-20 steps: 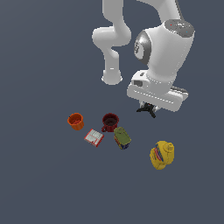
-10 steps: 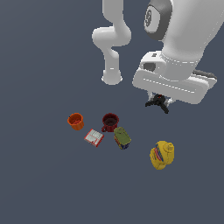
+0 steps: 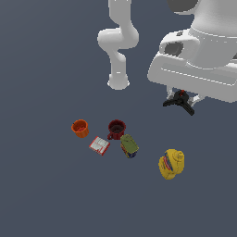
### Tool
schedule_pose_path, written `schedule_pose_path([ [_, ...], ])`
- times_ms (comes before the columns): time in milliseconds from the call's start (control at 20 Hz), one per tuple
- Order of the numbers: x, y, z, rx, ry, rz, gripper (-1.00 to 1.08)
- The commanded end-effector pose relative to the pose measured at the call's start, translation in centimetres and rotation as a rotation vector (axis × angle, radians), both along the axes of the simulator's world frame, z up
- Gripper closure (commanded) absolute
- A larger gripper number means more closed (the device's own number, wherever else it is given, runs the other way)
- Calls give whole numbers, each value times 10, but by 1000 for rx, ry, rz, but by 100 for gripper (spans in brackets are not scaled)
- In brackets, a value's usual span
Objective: Pick up a designated object from a clutter of objects.
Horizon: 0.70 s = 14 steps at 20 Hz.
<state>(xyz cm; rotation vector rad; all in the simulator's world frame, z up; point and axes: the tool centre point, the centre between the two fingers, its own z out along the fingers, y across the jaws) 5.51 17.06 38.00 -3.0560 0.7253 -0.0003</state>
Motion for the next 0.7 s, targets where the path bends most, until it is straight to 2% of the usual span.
schedule_pose_path([
  [0, 6, 1, 11, 0, 0, 0, 108],
  [650, 18, 4, 31, 0, 0, 0, 108],
])
